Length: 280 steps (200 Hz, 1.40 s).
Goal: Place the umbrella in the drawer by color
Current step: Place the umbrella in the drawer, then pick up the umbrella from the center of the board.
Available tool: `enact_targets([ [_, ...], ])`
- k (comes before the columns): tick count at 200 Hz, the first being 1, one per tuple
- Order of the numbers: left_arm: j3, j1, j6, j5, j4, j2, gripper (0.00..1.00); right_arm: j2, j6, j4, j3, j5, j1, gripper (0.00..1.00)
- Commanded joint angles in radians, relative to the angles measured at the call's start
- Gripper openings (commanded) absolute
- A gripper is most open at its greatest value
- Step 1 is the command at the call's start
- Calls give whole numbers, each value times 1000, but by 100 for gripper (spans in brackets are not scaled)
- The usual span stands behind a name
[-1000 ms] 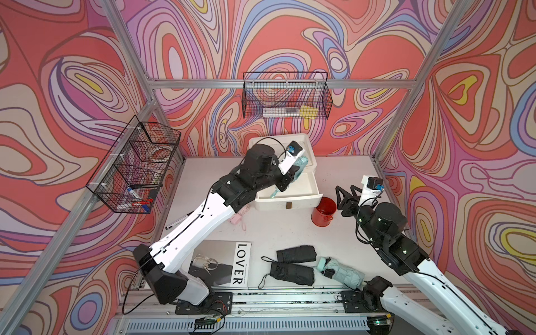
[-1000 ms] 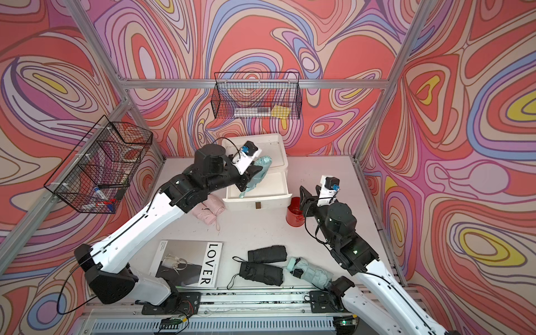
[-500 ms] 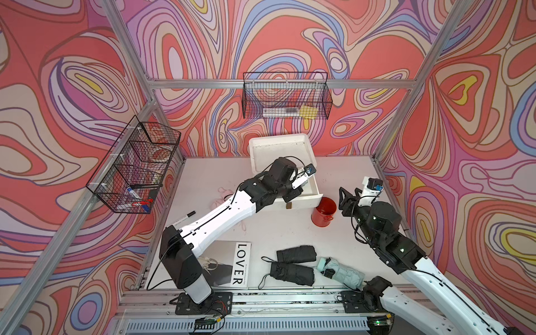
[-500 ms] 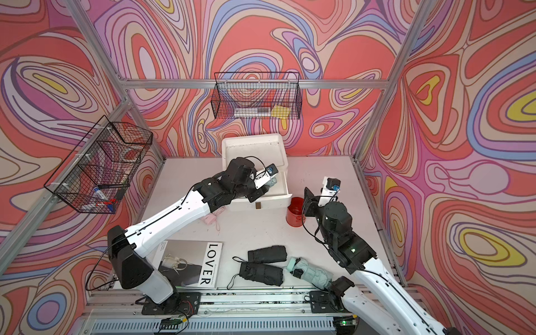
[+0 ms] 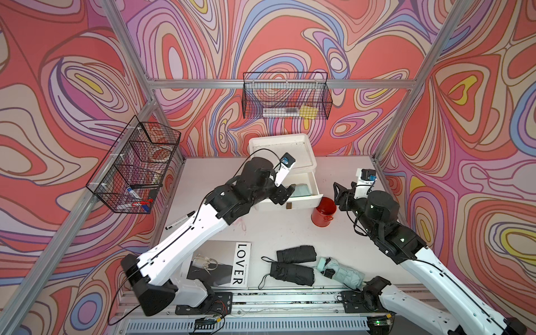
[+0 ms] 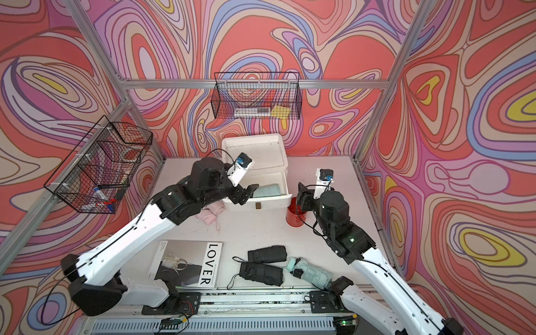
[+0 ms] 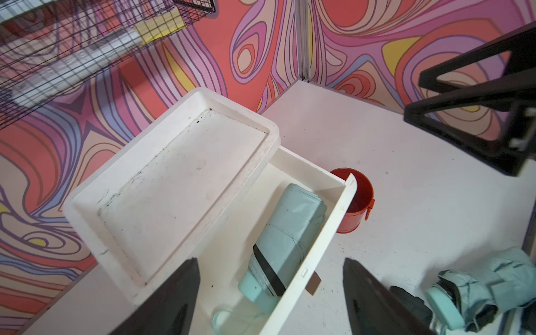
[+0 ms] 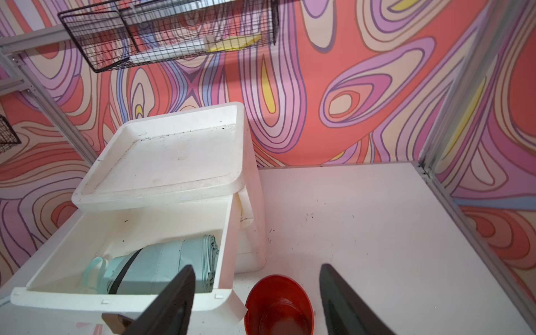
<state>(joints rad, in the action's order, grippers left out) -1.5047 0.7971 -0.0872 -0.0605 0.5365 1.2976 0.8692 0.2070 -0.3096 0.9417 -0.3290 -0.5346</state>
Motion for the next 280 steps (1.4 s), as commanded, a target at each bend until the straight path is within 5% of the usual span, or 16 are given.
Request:
enact_targets([
  [1, 124, -2, 140, -37, 38, -141, 88, 55, -102, -109, 90, 131, -5, 79],
  [56, 383, -2, 184, -189, 33, -488, 98, 110, -495, -163, 143, 308, -4, 85],
  [107, 498, -4, 194, -241, -69, -706, 99, 161, -993, -954, 290, 675, -5, 83],
  [145, 529, -7, 202, -243, -90, -756, 99, 220, -974, -1082, 220, 497, -5, 82],
  [280, 546, -9, 187, -289, -97, -771, 99, 521, -779, -905, -56, 407, -211, 89],
])
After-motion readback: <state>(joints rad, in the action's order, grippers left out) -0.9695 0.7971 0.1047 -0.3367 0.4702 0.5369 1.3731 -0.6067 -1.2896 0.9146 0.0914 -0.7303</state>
